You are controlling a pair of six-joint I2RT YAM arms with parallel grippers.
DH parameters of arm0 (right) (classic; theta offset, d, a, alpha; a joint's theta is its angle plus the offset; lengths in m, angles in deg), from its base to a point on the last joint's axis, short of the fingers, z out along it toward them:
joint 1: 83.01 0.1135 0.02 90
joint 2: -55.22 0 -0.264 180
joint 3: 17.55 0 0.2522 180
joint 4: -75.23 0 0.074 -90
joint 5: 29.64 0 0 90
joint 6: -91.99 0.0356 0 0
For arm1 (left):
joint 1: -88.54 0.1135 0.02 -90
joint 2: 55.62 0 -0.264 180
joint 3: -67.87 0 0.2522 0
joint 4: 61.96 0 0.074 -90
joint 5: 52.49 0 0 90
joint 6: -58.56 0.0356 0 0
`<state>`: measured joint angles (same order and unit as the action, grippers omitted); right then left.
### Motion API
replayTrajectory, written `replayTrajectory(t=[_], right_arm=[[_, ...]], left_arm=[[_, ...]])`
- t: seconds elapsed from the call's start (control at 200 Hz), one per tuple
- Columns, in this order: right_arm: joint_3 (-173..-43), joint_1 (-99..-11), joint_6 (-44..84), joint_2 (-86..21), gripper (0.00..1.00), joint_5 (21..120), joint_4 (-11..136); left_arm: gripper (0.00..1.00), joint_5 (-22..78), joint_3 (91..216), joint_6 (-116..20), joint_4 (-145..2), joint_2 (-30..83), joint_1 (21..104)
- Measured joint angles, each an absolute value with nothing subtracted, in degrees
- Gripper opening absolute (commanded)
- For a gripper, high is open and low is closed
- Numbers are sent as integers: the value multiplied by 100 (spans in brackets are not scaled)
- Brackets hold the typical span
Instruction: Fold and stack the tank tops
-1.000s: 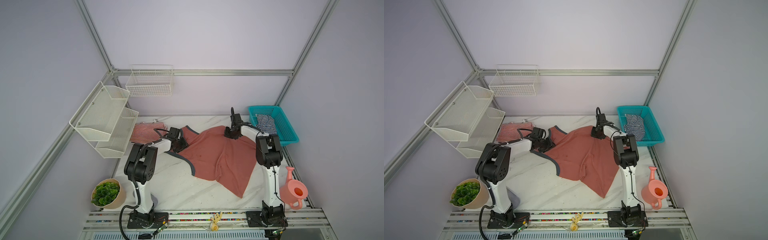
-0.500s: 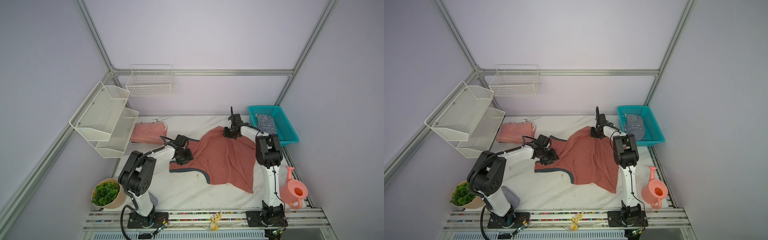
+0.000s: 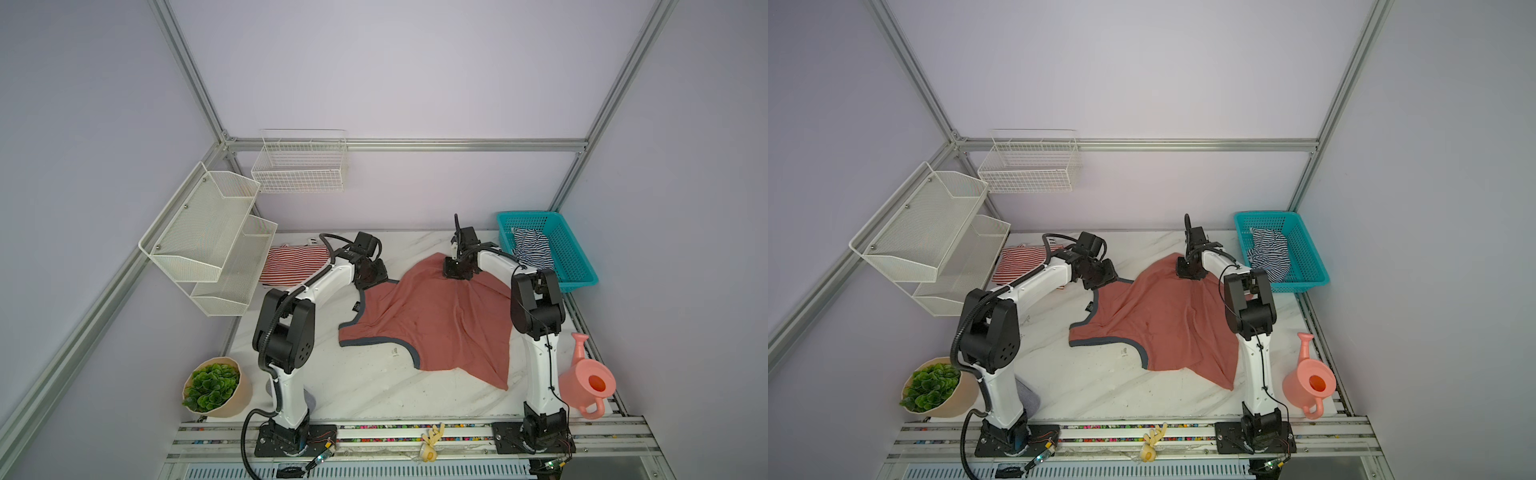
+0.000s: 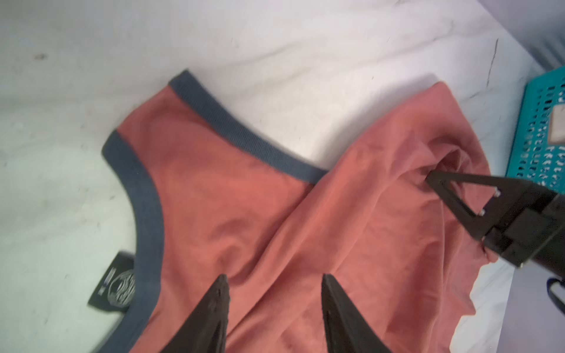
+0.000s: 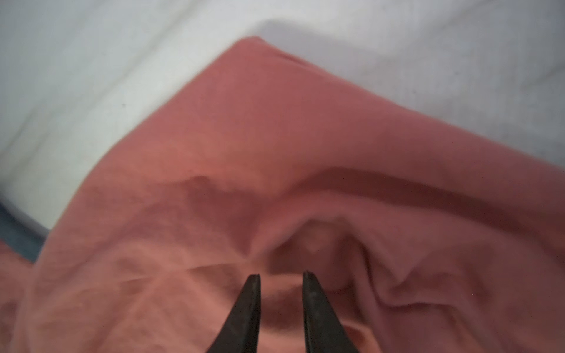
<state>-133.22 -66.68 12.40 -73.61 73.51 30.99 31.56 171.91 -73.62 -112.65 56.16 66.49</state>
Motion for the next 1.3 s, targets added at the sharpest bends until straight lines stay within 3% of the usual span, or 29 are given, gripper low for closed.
replayTrajectory(t=[0.31, 0.625, 0.89, 1.295], right_arm=[[-14275, -6274, 1472, -7486, 32, 7460, 2950], [-14699, -6265, 1677, -8093, 33, 7622, 2985], [-14096, -6259, 1708, -8065, 31, 7619, 3403], [-12063, -6193, 1623, -6878, 34, 7469, 4220]], left_arm=[[43, 2954, 17930, -7231, -11302, 6985, 6665], [43, 2878, 18096, -7287, -11199, 7199, 6728], [43, 2871, 17766, -7445, -10850, 7061, 6901], [43, 2876, 16485, -7790, -10096, 6370, 7279]])
